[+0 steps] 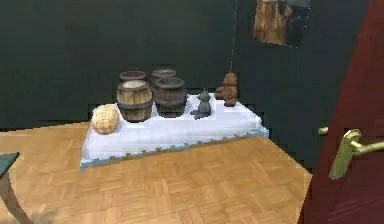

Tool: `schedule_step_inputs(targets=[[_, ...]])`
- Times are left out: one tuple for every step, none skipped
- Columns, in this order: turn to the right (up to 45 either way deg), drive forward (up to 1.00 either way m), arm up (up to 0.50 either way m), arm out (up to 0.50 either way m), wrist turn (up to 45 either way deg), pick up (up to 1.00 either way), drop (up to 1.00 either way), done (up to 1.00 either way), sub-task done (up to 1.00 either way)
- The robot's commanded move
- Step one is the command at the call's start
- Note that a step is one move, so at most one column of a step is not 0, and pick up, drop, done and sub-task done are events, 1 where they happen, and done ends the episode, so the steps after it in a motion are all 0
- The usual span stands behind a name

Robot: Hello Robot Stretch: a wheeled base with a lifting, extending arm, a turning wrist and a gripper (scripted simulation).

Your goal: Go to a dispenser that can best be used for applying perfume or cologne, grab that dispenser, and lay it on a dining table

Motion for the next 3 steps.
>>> schedule_step_inputs(targets=[[-15.0,0.0,0.0,0.0,0.0,0.0,0.0,0.0,0.0],[0.0,0.75,0.0,0.0,0.0,0.0,0.0,0.0,0.0],[-36.0,0.0,0.0,0.0,0.0,0.0,0.0,0.0,0.0]])
